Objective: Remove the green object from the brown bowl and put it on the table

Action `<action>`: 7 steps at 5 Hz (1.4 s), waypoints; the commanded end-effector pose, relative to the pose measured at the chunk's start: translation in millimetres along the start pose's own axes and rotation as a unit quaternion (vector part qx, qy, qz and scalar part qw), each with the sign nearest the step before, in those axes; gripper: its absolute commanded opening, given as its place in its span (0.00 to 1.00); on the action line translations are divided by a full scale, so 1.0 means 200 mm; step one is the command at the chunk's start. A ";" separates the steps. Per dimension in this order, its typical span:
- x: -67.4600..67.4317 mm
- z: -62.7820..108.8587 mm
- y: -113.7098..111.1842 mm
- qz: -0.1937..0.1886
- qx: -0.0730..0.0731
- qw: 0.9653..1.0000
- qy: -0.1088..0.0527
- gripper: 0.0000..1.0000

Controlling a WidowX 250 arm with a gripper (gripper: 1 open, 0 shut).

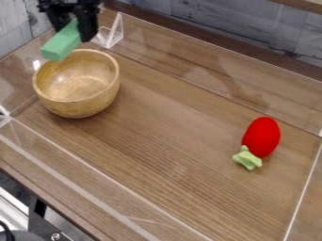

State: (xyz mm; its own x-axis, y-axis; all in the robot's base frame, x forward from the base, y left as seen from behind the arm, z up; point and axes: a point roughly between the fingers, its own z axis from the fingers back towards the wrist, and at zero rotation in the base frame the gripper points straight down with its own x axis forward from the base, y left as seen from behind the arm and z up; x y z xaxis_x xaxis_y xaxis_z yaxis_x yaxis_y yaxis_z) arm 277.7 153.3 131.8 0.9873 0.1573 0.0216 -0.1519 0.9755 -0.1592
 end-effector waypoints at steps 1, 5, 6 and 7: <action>-0.04 0.05 -0.14 -0.024 0.013 0.999 -0.023 0.00; -0.17 -0.34 -0.46 -0.088 0.052 0.995 0.004 0.00; -0.20 -0.43 -0.44 -0.093 0.057 0.994 0.008 0.00; -0.22 -0.50 -0.43 -0.099 0.061 0.993 0.011 0.00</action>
State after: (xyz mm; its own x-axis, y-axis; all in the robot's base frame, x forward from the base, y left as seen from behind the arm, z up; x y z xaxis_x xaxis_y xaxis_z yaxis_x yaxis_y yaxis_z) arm 246.6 47.6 38.6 0.9996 -0.0270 -0.0119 0.0265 0.9986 -0.0449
